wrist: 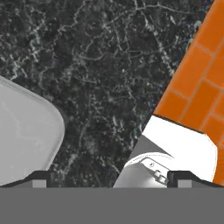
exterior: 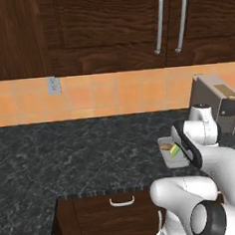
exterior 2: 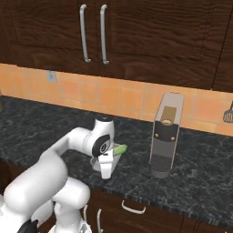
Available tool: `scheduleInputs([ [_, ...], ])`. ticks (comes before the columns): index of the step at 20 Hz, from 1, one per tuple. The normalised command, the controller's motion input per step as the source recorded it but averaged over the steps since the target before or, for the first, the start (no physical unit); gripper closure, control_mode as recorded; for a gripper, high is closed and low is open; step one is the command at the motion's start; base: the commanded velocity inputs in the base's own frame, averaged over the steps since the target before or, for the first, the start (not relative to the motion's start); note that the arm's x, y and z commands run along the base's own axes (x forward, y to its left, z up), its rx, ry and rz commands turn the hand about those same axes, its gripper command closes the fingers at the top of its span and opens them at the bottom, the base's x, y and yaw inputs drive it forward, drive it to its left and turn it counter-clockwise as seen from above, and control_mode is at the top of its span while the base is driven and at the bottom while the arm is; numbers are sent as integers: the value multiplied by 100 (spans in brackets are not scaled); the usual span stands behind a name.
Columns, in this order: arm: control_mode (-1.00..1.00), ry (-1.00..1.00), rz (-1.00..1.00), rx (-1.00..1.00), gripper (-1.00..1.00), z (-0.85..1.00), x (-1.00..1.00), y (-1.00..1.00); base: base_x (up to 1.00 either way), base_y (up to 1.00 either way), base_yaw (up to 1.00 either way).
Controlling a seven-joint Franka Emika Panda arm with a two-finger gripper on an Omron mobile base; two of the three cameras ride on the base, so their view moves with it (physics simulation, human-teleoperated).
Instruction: Take the meat container that has the steak and place it on the second highest rack of the freezer. Then take the vegetable container that has the corn and sweet potato and place it on the highest rack of the freezer.
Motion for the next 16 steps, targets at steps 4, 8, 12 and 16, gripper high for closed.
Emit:
scheduleInputs([
  [4,-100,4,7,0,-100,-19,31,0,0,0,0],
  [8,-100,0,1,6,-100,-24,3,-7,0,0,0],
  [12,-100,0,0,10,-100,-16,10,0,0,0,0],
  [16,-100,0,0,8,-100,-22,11,0,0,0,0],
])
